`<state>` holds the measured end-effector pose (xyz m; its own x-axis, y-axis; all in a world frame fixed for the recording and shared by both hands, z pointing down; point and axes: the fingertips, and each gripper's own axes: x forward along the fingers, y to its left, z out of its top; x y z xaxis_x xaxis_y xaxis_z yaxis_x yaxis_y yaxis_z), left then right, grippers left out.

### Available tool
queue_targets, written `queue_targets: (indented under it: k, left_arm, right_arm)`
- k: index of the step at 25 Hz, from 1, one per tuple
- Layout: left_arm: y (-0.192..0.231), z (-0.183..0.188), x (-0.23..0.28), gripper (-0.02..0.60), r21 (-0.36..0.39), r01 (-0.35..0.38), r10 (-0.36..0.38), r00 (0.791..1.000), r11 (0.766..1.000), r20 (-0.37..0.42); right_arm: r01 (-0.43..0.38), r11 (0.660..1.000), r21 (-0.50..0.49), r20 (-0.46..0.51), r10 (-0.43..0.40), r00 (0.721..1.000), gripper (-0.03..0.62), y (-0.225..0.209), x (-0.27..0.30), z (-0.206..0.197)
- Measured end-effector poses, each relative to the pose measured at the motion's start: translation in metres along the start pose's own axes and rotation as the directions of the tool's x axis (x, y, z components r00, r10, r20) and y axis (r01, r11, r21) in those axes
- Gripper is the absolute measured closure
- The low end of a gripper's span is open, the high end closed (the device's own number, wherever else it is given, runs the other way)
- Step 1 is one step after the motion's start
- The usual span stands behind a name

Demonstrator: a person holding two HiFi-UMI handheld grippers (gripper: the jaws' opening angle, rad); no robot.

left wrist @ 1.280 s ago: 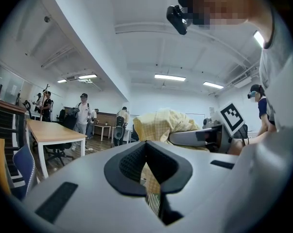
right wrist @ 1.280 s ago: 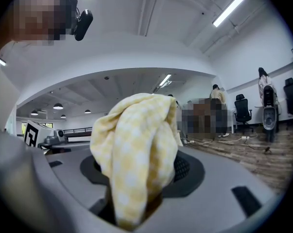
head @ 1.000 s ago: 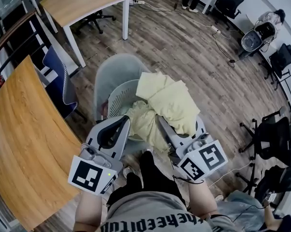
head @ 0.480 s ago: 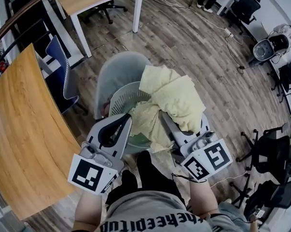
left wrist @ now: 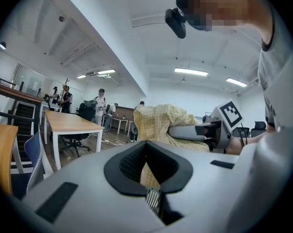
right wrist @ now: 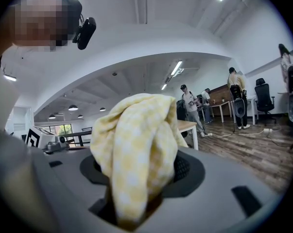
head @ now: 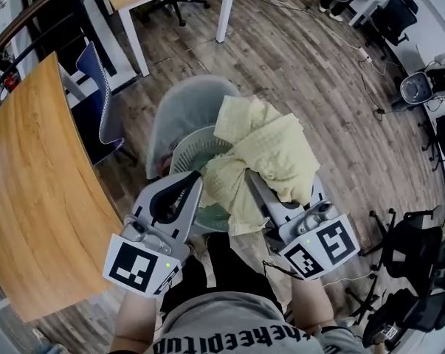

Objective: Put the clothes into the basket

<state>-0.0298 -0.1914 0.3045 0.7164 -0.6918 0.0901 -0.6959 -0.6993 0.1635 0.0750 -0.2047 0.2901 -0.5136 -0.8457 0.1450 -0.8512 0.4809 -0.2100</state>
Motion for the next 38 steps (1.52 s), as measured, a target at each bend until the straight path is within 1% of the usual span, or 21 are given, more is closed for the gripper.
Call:
queue_targets:
  k: [7, 11, 15, 20, 25, 33, 38]
  left_arm:
    - [0.009, -0.008, 0.005, 0.568, -0.014, -0.026, 0.026, 1.0, 1.0, -0.017]
    - [0.016, -0.014, 0.008, 0.568, -0.023, -0.034, 0.033, 0.999, 0.999, -0.023]
    - [0.019, -0.019, 0.009, 0.568, -0.032, -0.04, 0.039, 0.999, 0.999, -0.03]
    - [0.018, -0.021, 0.011, 0.569, -0.04, -0.044, 0.042, 0.998, 0.998, -0.039]
    - [0.018, -0.031, 0.012, 0.568, -0.048, -0.048, 0.045, 0.997, 0.998, -0.063]
    - [0.011, -0.055, 0.018, 0.568, -0.071, -0.038, 0.031, 0.994, 0.997, -0.108]
    - [0.007, -0.067, 0.023, 0.568, -0.084, -0.037, 0.027, 0.992, 0.996, -0.119]
  right_arm:
    - [-0.039, 0.999, 0.012, -0.01, 0.039, 0.999, 0.336, -0.003, 0.013, -0.004]
    - [-0.069, 0.998, 0.006, 0.015, 0.069, 0.998, 0.336, -0.001, 0.02, 0.004]
    - [-0.071, 0.997, 0.003, 0.019, 0.071, 0.997, 0.335, -0.004, 0.024, 0.003]
    - [-0.039, 0.999, 0.021, -0.043, 0.04, 0.998, 0.335, -0.018, 0.026, -0.025]
    - [-0.013, 0.999, 0.042, -0.11, 0.017, 0.994, 0.333, -0.028, 0.028, -0.055]
    - [-0.011, 0.997, 0.072, -0.204, 0.026, 0.979, 0.33, -0.035, 0.028, -0.1]
    - [-0.001, 0.996, 0.091, -0.265, 0.026, 0.964, 0.327, -0.041, 0.027, -0.126]
